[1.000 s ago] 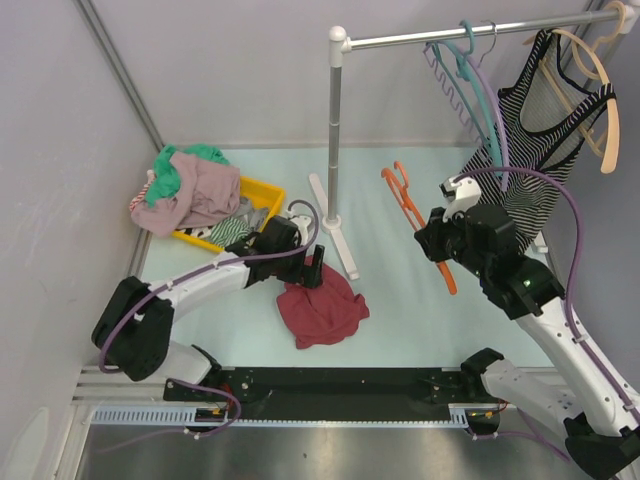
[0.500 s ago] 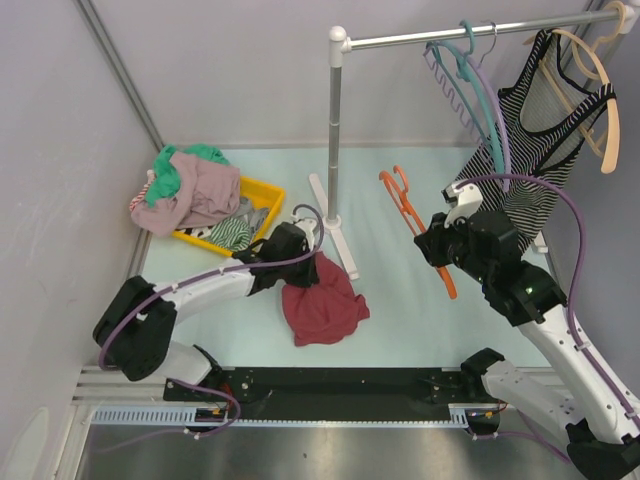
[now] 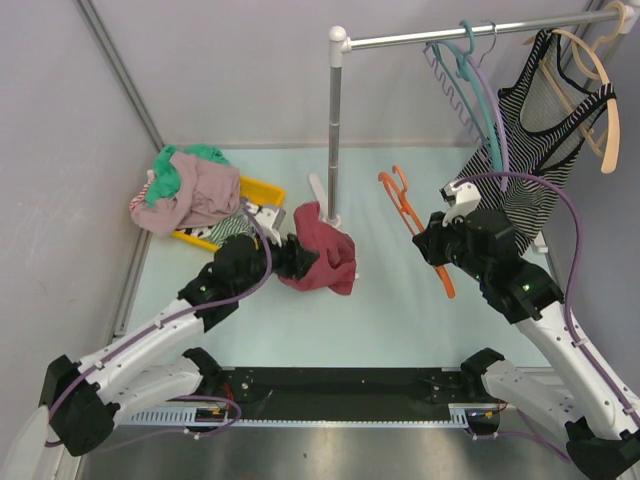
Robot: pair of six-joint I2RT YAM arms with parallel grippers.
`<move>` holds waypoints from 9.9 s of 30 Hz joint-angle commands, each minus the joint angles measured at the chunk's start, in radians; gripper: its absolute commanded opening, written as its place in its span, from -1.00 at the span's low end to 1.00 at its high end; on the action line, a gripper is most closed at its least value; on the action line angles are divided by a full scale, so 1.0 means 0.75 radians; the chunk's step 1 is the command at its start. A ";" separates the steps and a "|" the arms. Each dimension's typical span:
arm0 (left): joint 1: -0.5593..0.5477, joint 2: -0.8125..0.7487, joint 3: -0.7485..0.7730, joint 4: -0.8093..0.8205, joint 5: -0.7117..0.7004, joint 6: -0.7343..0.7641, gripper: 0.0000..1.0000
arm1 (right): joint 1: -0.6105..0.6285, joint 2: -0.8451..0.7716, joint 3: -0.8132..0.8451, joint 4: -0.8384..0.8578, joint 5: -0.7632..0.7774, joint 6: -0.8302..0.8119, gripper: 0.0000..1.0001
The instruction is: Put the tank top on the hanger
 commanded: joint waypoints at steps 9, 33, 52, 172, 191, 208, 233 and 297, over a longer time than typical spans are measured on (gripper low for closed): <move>-0.005 -0.417 -0.281 -0.459 -0.281 -0.233 0.93 | 0.008 0.043 0.016 0.121 -0.068 0.048 -1.00; -0.005 0.505 0.068 -0.141 -0.364 -0.039 0.21 | 0.010 -0.055 -0.055 0.052 -0.090 0.066 -1.00; -0.005 0.638 0.076 -0.091 -0.364 -0.039 -0.34 | 0.010 -0.059 -0.064 0.050 -0.092 0.076 -1.00; 0.361 -0.339 0.016 -0.482 0.297 0.024 0.81 | 0.327 -0.083 -0.422 0.714 -0.605 0.254 -1.00; 0.361 -0.391 0.202 -0.458 0.728 0.552 0.83 | 0.053 -0.051 -0.332 0.833 -1.151 0.381 -1.00; 0.361 -0.335 0.188 -0.503 0.672 0.679 0.93 | -0.102 -0.038 -0.385 1.011 -1.397 0.577 -1.00; 0.363 0.044 -0.284 -0.314 -0.288 -0.245 0.42 | -0.219 -0.087 -0.395 0.663 -1.194 0.408 -1.00; 0.459 -0.446 0.004 -0.261 0.710 0.131 -1.00 | -0.084 -0.077 -0.499 0.966 -1.442 0.630 -1.00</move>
